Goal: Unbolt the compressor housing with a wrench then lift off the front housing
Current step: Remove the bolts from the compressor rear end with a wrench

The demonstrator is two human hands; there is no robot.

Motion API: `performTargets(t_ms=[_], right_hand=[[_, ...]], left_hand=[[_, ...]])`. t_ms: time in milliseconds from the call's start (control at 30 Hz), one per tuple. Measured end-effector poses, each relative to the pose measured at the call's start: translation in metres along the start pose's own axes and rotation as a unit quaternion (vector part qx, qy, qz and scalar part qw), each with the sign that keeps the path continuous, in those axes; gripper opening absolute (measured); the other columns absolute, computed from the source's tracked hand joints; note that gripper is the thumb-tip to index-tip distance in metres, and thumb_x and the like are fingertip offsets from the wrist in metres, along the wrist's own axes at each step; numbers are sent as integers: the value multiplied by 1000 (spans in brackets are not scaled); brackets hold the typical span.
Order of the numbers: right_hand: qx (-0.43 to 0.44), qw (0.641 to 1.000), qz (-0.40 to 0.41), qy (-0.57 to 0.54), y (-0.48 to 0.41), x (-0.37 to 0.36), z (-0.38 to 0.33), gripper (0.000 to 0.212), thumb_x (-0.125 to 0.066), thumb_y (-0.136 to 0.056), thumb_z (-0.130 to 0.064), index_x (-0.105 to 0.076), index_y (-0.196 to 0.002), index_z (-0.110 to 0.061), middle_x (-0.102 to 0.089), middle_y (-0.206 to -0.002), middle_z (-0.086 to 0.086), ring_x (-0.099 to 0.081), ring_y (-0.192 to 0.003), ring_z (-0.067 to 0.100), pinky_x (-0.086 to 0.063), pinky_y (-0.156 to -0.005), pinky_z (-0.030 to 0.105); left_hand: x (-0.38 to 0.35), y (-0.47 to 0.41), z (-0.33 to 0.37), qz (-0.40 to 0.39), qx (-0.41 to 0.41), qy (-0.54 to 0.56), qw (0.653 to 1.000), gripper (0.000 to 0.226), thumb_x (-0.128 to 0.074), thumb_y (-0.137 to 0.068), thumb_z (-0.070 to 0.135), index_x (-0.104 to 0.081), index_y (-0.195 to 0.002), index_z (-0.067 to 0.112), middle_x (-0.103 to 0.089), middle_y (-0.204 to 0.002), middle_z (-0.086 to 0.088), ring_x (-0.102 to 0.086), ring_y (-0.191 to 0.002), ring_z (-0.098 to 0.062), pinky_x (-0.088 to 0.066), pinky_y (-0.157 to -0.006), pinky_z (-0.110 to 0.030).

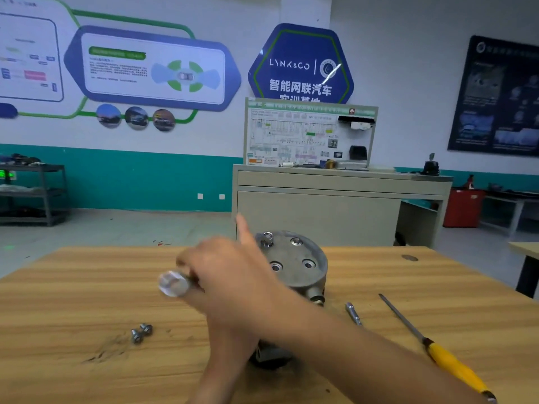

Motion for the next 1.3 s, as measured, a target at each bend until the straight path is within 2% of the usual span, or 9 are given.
performTargets(t_ms=[167, 300, 467, 733, 1000, 1067, 1133, 1200, 1300], right_hand=[[-127, 847, 372, -356, 111, 62, 72, 12, -60, -80, -26, -69, -74, -19, -71, -70, -5, -66, -69, 5, -43, -89, 12], [-410, 676, 432, -434, 137, 30, 190, 29, -62, -87, -21, -52, -113, -24, -68, -88, -1, -60, -69, -6, -40, -54, 0], [-496, 788, 222, -290, 48, -2, 261, 65, -54, -91, -22, -21, -145, -9, -46, -135, 9, -51, -114, 24, -39, -99, 38], [-306, 941, -123, -73, -75, -42, 170, 55, -35, -93, -6, -18, -145, -8, -54, -101, 10, -49, -100, 26, -34, -97, 50], [-44, 998, -37, -33, -7, -16, 8, 35, -46, -93, -44, -61, -101, -14, -64, -105, 4, -52, -109, 19, 1, -110, 55], [-41, 987, 42, -150, 35, 1, 8, 34, -52, -89, -42, -68, -95, -13, -67, -105, 0, -50, -116, 12, 4, -113, 42], [-100, 943, 135, -289, 74, 20, 38, 24, -54, -85, -34, -72, -97, -23, -68, -105, -15, -50, -117, -1, -7, -114, 32], [-243, 843, 255, -406, 108, 30, 90, 17, -55, -88, -32, -72, -88, -31, -71, -88, -18, -60, -88, -10, -44, -89, 21], [-425, 704, 354, -446, 129, 15, 166, 11, -56, -90, -27, -65, -86, -22, -65, -74, -5, -57, -61, -6, -40, -49, 5]], left_hand=[[5, 5, -15, 26, 49, 82, 995, 29, -66, -62, 40, -50, -77, 22, -62, -92, 0, -60, -85, -22, -45, -69, -31], [8, 4, -25, 38, 72, 125, 989, 29, -66, -62, 38, -50, -77, 19, -63, -99, 9, -62, -88, -17, -46, -68, -26], [-1, 7, -18, 23, 55, 126, 990, 25, -74, -72, 27, -51, -78, 19, -60, -97, 11, -60, -87, -9, -48, -63, -20], [-5, 8, -10, 14, 36, 95, 995, 32, -67, -66, 43, -50, -81, 21, -53, -95, 13, -54, -83, 6, -50, -60, -20], [10, 2, 22, 55, 0, -74, 996, 36, -72, -71, 22, -49, -93, 6, -61, -70, -5, -54, -74, -23, -36, -64, -20], [28, 8, 8, 82, 102, -219, 967, 46, -72, -80, 22, -44, -101, -9, -60, -81, -22, -56, -80, -27, -46, -83, -27], [1, 21, -17, 26, 196, 118, 973, 40, -71, -72, 24, -51, -89, -5, -58, -93, -24, -58, -92, -36, -47, -84, -38], [11, 11, -21, 36, 126, 90, 987, 27, -73, -71, 28, -51, -78, 13, -61, -95, -3, -59, -95, -31, -48, -77, -37], [14, 5, -22, 32, 73, 89, 993, 23, -73, -75, 22, -51, -77, 17, -61, -99, 5, -60, -95, -24, -51, -77, -43]])
Point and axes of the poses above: each hand's wrist, its own y-axis away from the middle knuckle, its own x-axis out of the back of the hand, z = x × y, the point moved 9 cm from there along -y, towards the middle knuckle
